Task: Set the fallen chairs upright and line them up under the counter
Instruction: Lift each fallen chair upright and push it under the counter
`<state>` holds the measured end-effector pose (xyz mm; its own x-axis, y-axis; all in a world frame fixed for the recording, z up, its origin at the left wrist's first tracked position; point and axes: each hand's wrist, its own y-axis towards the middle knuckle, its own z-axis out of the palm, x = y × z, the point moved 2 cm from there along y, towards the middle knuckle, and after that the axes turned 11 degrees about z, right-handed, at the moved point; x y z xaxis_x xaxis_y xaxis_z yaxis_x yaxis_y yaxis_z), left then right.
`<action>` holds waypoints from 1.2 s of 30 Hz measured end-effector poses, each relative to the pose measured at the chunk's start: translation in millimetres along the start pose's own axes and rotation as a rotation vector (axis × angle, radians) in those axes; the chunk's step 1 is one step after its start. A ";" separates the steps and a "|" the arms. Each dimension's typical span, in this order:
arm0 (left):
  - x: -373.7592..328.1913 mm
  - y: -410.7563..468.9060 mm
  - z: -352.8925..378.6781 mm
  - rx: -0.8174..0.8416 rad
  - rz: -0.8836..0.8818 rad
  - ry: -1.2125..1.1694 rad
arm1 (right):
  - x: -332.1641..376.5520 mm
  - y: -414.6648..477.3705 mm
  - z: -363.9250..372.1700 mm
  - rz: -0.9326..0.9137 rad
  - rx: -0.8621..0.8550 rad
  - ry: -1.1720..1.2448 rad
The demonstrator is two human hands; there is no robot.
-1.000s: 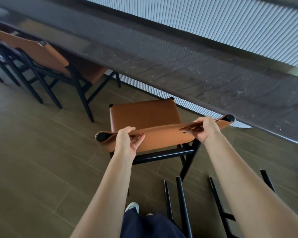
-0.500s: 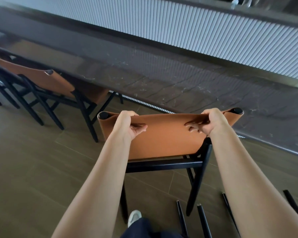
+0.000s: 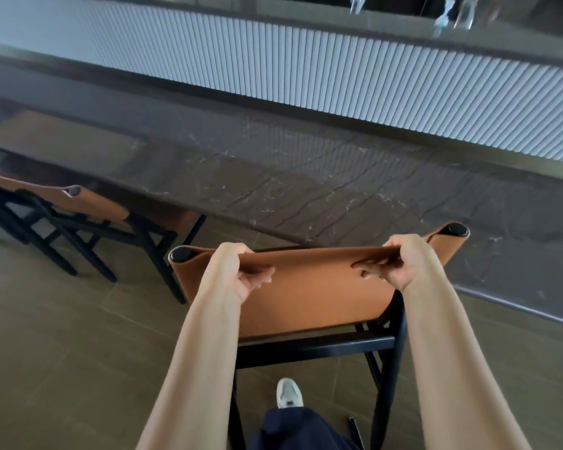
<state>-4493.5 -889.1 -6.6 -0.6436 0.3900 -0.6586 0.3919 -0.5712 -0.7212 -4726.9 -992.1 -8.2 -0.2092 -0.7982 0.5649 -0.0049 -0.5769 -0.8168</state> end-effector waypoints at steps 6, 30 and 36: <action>-44.3 28.4 10.3 -0.007 0.018 0.011 | 5.0 11.8 25.6 0.003 -0.016 0.112; -72.5 52.5 -37.7 0.235 -0.173 0.011 | -66.7 -21.8 72.2 -0.008 -0.384 0.374; -66.8 42.6 -51.1 0.293 -0.200 0.063 | -78.5 -26.2 69.5 -0.071 -0.404 0.336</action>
<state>-4400.3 -902.6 -4.3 -0.6429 0.5536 -0.5294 0.0514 -0.6584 -0.7509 -4642.4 -926.4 -23.0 -0.4961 -0.6214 0.6064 -0.3934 -0.4618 -0.7950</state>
